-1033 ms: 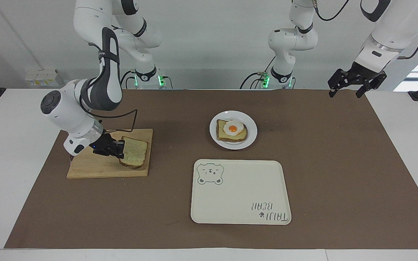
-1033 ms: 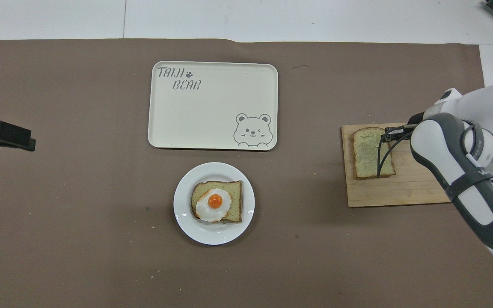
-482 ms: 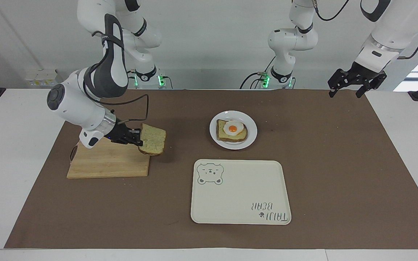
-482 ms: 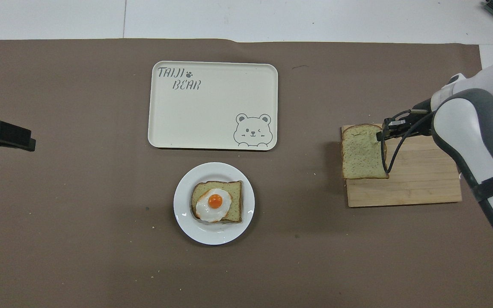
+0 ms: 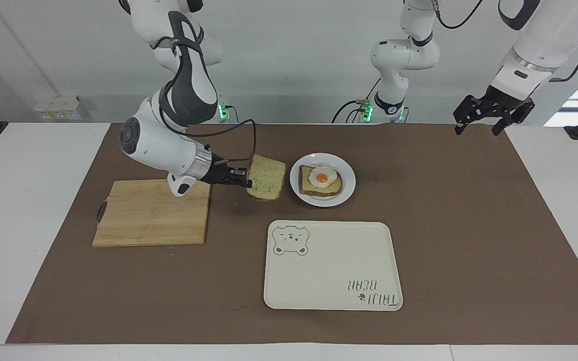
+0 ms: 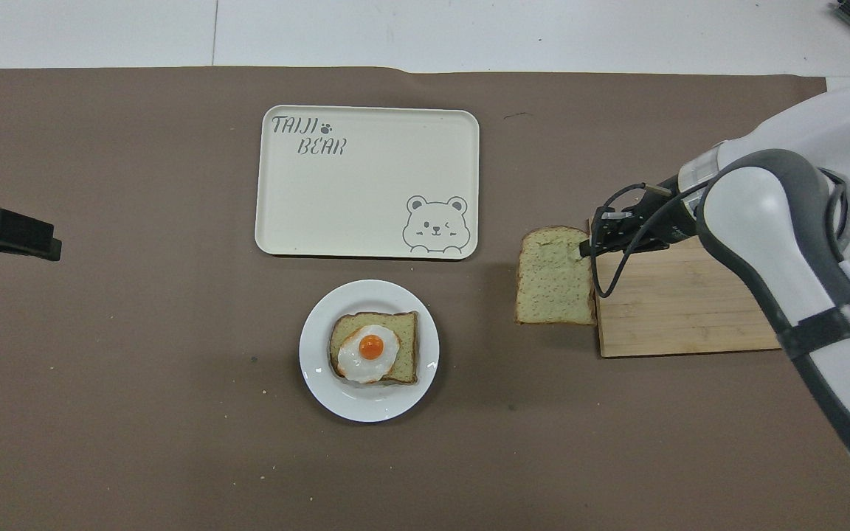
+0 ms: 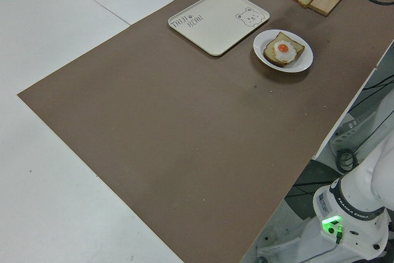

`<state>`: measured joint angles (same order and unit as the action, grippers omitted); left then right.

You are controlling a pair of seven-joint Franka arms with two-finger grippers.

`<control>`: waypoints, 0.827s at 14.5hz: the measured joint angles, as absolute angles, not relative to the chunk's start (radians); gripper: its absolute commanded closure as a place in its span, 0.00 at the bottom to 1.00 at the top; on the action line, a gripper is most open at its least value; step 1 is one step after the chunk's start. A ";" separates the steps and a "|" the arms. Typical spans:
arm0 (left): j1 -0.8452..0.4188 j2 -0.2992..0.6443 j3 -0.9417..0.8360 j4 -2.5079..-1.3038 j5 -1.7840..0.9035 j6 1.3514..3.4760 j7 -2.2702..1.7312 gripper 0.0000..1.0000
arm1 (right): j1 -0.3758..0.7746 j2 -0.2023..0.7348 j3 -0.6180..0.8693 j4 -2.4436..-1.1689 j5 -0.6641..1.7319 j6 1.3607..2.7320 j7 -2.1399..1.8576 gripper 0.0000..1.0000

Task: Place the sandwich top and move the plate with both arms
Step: 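Carry the bread slice over the egg toast and lower it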

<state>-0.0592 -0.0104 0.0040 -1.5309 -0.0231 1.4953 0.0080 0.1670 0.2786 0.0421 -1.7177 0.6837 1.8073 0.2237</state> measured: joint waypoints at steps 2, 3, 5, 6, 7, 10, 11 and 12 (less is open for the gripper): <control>-0.059 -0.010 0.004 -1.531 -0.023 1.495 0.008 0.00 | 0.210 0.276 0.043 -1.718 0.706 1.809 0.247 1.00; -0.059 -0.010 0.004 -1.531 -0.023 1.495 0.008 0.00 | 0.236 0.274 0.043 -1.718 0.713 1.812 0.247 1.00; -0.059 -0.010 0.004 -1.531 -0.023 1.495 0.008 0.00 | 0.298 0.271 0.044 -1.718 0.719 1.852 0.247 1.00; -0.059 -0.010 0.004 -1.531 -0.023 1.495 0.008 0.00 | 0.328 0.271 0.044 -1.718 0.719 1.876 0.247 1.00; -0.059 -0.010 0.004 -1.531 -0.023 1.495 0.008 0.00 | 0.357 0.271 0.044 -1.720 0.719 1.905 0.245 1.00; -0.059 -0.010 0.004 -1.531 -0.023 1.495 0.008 0.00 | 0.428 0.274 0.044 -1.743 0.719 1.986 0.217 1.00; -0.059 -0.010 0.004 -1.531 -0.023 1.495 0.008 0.00 | 0.443 0.278 0.044 -1.754 0.719 2.003 0.198 1.00; -0.059 -0.010 0.004 -1.531 -0.023 1.495 0.008 0.00 | 0.456 0.284 0.044 -1.764 0.719 2.024 0.183 1.00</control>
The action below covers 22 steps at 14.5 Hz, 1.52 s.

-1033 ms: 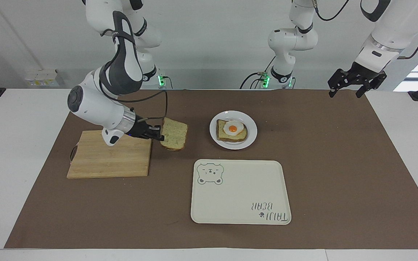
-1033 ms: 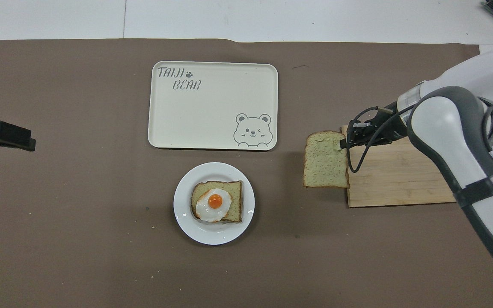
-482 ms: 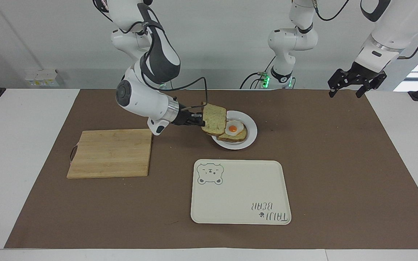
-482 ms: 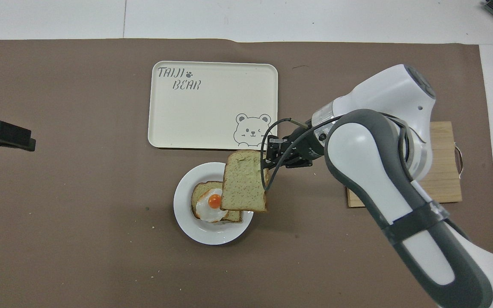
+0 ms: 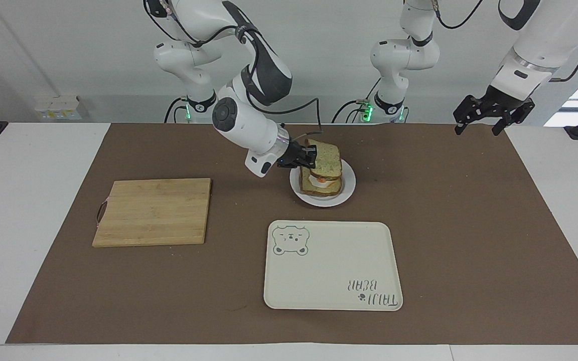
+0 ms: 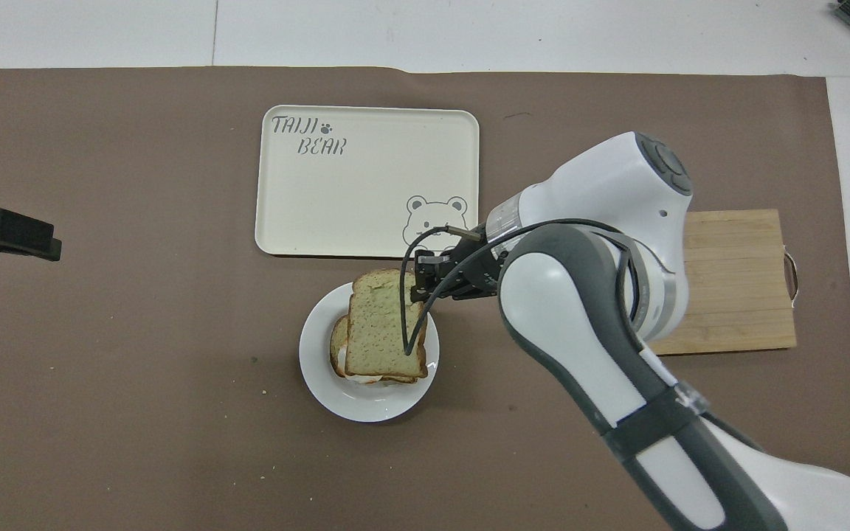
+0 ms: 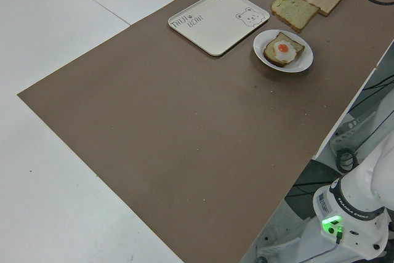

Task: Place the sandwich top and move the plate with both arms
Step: 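Carry the bread slice over the egg toast and lower it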

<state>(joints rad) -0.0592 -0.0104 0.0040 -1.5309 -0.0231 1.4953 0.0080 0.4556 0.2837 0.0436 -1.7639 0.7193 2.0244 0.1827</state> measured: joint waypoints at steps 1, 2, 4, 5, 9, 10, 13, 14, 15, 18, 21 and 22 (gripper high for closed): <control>-0.059 -0.010 0.004 -1.531 -0.023 1.495 0.008 0.00 | 0.466 0.294 0.043 -1.771 0.719 2.045 0.169 1.00; -0.059 -0.010 0.004 -1.531 -0.023 1.495 0.008 0.00 | 0.474 0.306 0.044 -1.777 0.719 2.063 0.152 1.00; -0.059 -0.010 0.004 -1.531 -0.023 1.495 0.008 0.00 | 0.479 0.333 0.043 -1.781 0.719 2.079 0.111 1.00; -0.059 -0.010 0.004 -1.531 -0.023 1.495 0.008 0.00 | 0.479 0.343 0.043 -1.781 0.719 2.081 0.087 1.00; -0.059 -0.010 0.004 -1.531 -0.023 1.495 0.008 0.00 | 0.485 0.355 0.043 -1.800 0.719 2.087 0.028 1.00; -0.059 -0.010 0.004 -1.531 -0.023 1.495 0.008 0.00 | 0.493 0.355 0.043 -1.810 0.719 2.101 0.027 1.00; -0.059 -0.010 0.004 -1.531 -0.023 1.495 0.008 0.00 | 0.507 0.355 0.043 -1.826 0.732 2.132 0.027 1.00; -0.059 -0.010 0.004 -1.531 -0.023 1.495 0.008 0.00 | 0.506 0.355 0.042 -1.829 0.761 2.141 0.027 1.00; -0.059 -0.010 0.004 -1.531 -0.023 1.495 0.008 0.00 | 0.506 0.355 0.040 -1.831 0.785 2.144 0.027 1.00; -0.059 -0.010 0.004 -1.531 -0.023 1.495 0.008 0.00 | 0.504 0.355 0.037 -1.841 0.803 2.174 0.027 1.00; -0.059 -0.010 0.004 -1.531 -0.023 1.495 0.008 0.00 | 0.504 0.357 0.038 -1.861 0.803 2.206 0.027 1.00; -0.059 -0.010 0.004 -1.531 -0.023 1.495 0.008 0.00 | 0.505 0.359 0.038 -1.862 0.803 2.210 0.027 1.00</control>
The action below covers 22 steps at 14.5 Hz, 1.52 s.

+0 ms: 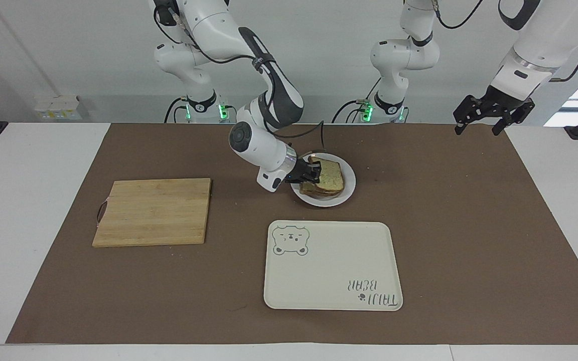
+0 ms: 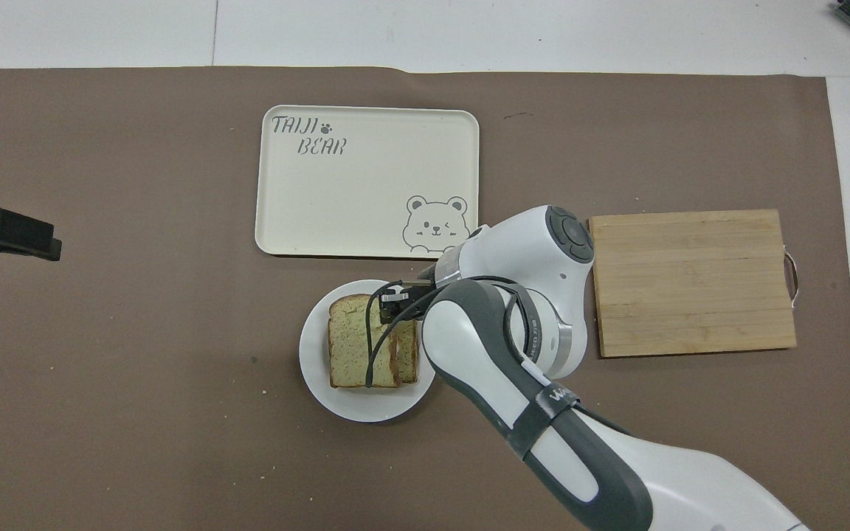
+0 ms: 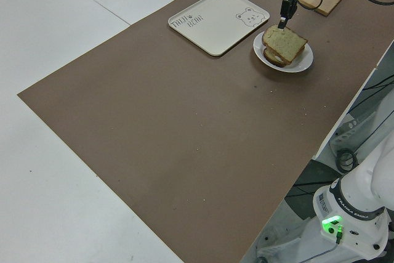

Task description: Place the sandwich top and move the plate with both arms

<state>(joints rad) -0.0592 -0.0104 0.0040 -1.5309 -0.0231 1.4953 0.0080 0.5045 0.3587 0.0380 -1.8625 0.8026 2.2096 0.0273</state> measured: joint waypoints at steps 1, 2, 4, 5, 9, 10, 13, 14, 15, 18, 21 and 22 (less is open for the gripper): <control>-0.059 -0.010 0.004 -1.531 -0.023 1.495 0.008 0.00 | 0.505 0.359 0.038 -1.863 0.803 2.216 0.027 0.77; -0.059 -0.010 0.004 -1.531 -0.023 1.495 0.008 0.00 | 0.505 0.360 0.038 -1.864 0.803 2.223 0.027 0.17; -0.059 -0.010 0.004 -1.531 -0.023 1.495 0.008 0.00 | 0.505 0.360 0.038 -1.866 0.803 2.231 0.027 0.00; -0.059 -0.010 0.004 -1.531 -0.023 1.495 0.008 0.00 | 0.505 0.360 0.038 -1.867 0.801 2.236 0.027 0.00; -0.059 -0.010 0.004 -1.531 -0.023 1.495 0.008 0.00 | 0.503 0.361 0.025 -1.866 0.723 2.254 0.027 0.00; -0.059 -0.010 0.004 -1.531 -0.023 1.495 0.008 0.00 | 0.503 0.361 0.022 -1.865 0.687 2.265 0.027 0.00; -0.059 -0.010 0.004 -1.531 -0.023 1.495 0.008 0.00 | 0.502 0.351 -0.002 -1.853 0.533 2.283 0.080 0.00; -0.059 -0.010 0.004 -1.531 -0.023 1.495 0.008 0.00 | 0.501 0.339 -0.017 -1.849 0.450 2.284 0.117 0.00; -0.059 -0.010 0.004 -1.531 -0.023 1.495 0.008 0.00 | 0.495 0.325 -0.031 -1.845 0.375 2.284 0.145 0.00; -0.059 -0.010 0.004 -1.531 -0.023 1.495 0.008 0.00 | 0.426 0.277 -0.041 -1.843 0.266 2.283 0.161 0.00; -0.059 -0.010 0.004 -1.531 -0.023 1.495 0.008 0.00 | 0.369 0.249 -0.042 -1.837 0.175 2.278 0.161 0.00; -0.059 -0.010 0.004 -1.531 -0.023 1.495 0.008 0.00 | 0.356 0.239 -0.043 -1.834 0.138 2.274 0.161 0.00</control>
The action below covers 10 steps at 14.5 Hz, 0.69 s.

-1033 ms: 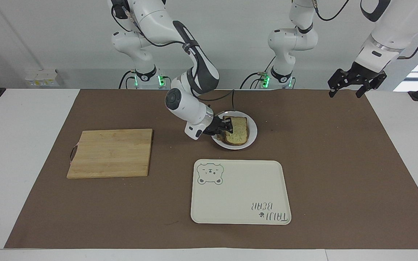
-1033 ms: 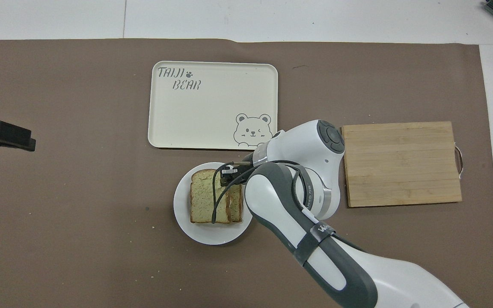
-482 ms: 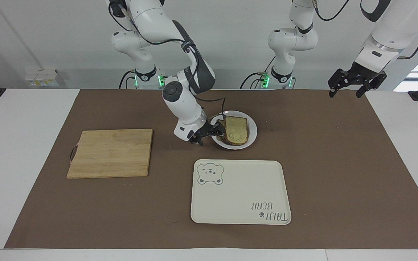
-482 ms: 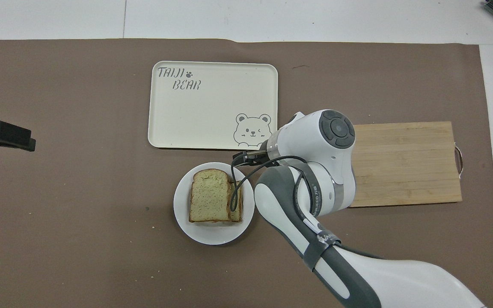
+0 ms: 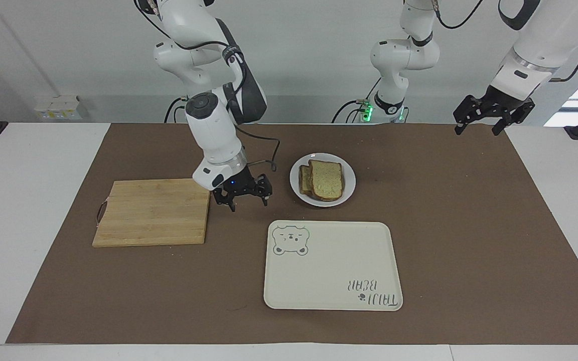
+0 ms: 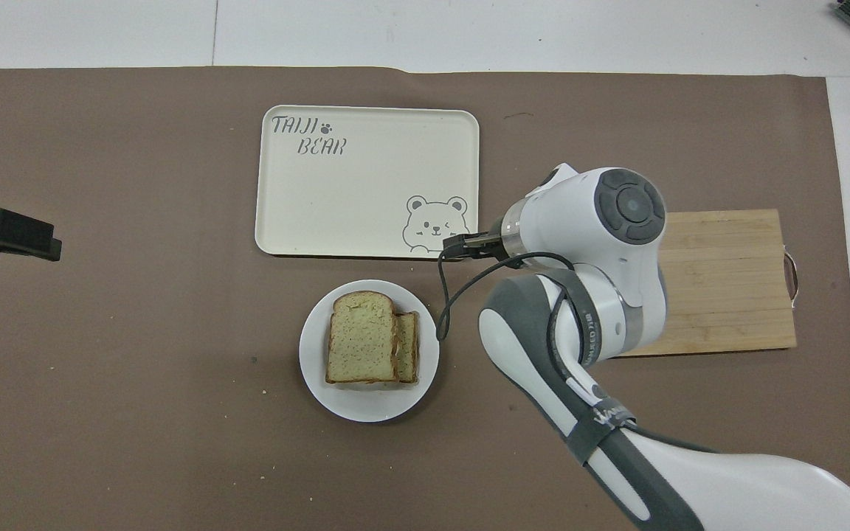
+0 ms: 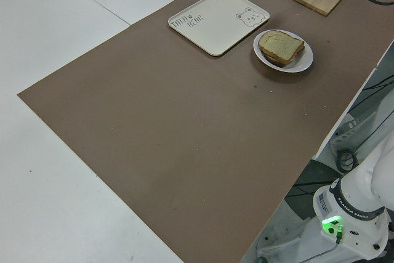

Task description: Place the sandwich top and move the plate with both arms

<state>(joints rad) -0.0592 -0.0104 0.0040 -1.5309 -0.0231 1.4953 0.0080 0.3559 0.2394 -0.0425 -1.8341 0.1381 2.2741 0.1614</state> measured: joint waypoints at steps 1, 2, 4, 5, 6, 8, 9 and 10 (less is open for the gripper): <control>-0.059 -0.010 0.004 -1.531 -0.023 1.495 0.008 0.00 | 0.344 0.230 -0.043 -1.828 0.108 2.257 0.161 0.00; -0.059 -0.010 0.004 -1.531 -0.023 1.495 0.008 0.00 | 0.333 0.221 -0.043 -1.813 0.089 2.219 0.161 0.00; -0.059 -0.010 0.004 -1.531 -0.023 1.495 0.008 0.00 | 0.318 0.205 -0.044 -1.768 0.081 2.123 0.161 0.00; -0.059 -0.010 0.004 -1.531 -0.023 1.495 0.008 0.00 | 0.313 0.197 -0.047 -1.747 0.080 2.083 0.161 0.00; -0.059 -0.010 0.004 -1.531 -0.023 1.495 0.008 0.00 | 0.304 0.186 -0.049 -1.731 0.079 2.058 0.161 0.00; -0.059 -0.010 0.004 -1.531 -0.023 1.495 0.008 0.00 | 0.277 0.152 -0.052 -1.715 0.078 2.027 0.161 0.00; -0.059 -0.010 0.004 -1.531 -0.023 1.495 0.008 0.00 | 0.261 0.132 -0.053 -1.712 0.077 2.009 0.161 0.00; -0.059 -0.010 0.004 -1.531 -0.023 1.495 0.008 0.00 | 0.242 0.108 -0.054 -1.709 0.075 1.985 0.161 0.00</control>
<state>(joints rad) -0.0592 -0.0104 0.0040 -1.5309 -0.0231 1.4953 0.0080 0.2420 0.1076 -0.0538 -1.7089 0.0751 1.9850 0.1614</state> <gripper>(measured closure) 0.000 0.000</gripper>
